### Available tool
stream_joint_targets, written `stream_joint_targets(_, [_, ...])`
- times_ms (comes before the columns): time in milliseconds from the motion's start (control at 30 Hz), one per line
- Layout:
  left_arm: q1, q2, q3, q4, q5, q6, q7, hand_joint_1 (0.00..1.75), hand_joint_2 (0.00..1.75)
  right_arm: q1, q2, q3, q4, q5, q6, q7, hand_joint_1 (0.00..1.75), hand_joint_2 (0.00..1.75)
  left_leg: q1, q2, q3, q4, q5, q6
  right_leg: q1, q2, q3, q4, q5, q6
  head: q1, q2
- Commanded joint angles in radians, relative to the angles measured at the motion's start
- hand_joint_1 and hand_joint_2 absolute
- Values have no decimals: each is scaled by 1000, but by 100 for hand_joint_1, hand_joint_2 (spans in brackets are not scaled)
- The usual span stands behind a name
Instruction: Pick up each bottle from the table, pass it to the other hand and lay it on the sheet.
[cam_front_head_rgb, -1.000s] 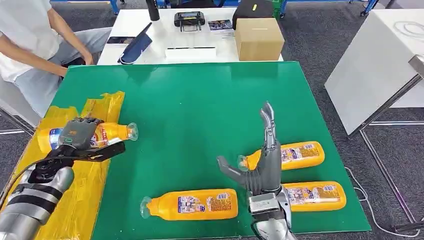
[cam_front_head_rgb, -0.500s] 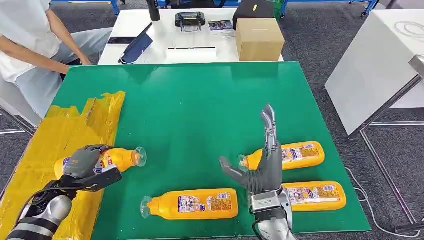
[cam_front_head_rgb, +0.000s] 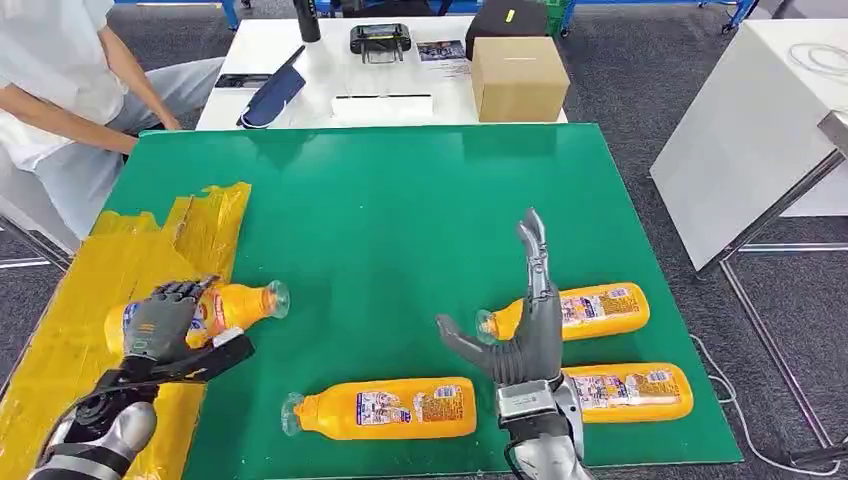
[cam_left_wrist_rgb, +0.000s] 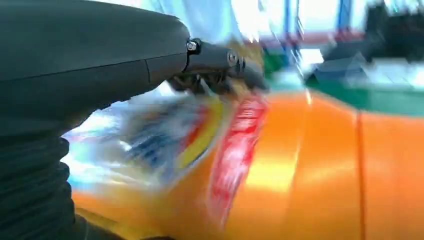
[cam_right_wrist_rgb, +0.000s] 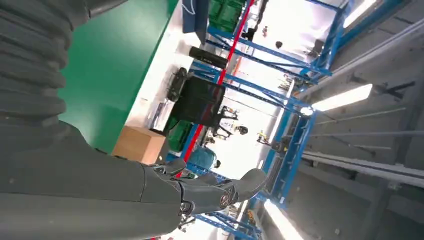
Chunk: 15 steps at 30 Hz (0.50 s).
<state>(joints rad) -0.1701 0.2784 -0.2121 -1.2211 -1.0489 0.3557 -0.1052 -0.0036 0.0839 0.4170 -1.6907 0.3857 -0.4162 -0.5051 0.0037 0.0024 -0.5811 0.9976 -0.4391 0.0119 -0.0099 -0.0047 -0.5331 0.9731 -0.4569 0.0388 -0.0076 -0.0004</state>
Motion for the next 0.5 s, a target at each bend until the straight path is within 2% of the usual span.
stream_joint_targets(33, [-82,-115,7,181,-134,111,64,0,175,-23,-12,4,61,14,1,16,0,175,1,-3,4,-2,0,0,1,-2,6,-3,0,-1,0,0])
stream_joint_targets(200, [-100,-136,17,241,-368,231,188,0,175,-28,-10,13,77,24,0,23,0,175,0,-2,3,-1,0,0,1,-1,4,-2,0,-1,0,0])
stream_joint_targets(400, [-106,-155,35,284,-433,267,214,0,175,-29,-12,22,97,29,7,32,0,175,1,-1,4,-2,0,0,1,0,5,-3,0,-1,0,0])
stream_joint_targets(500, [-54,-197,68,180,-92,258,-41,0,175,-21,-20,26,103,37,14,35,0,175,1,-1,2,-1,0,0,1,0,3,-2,0,0,0,0])
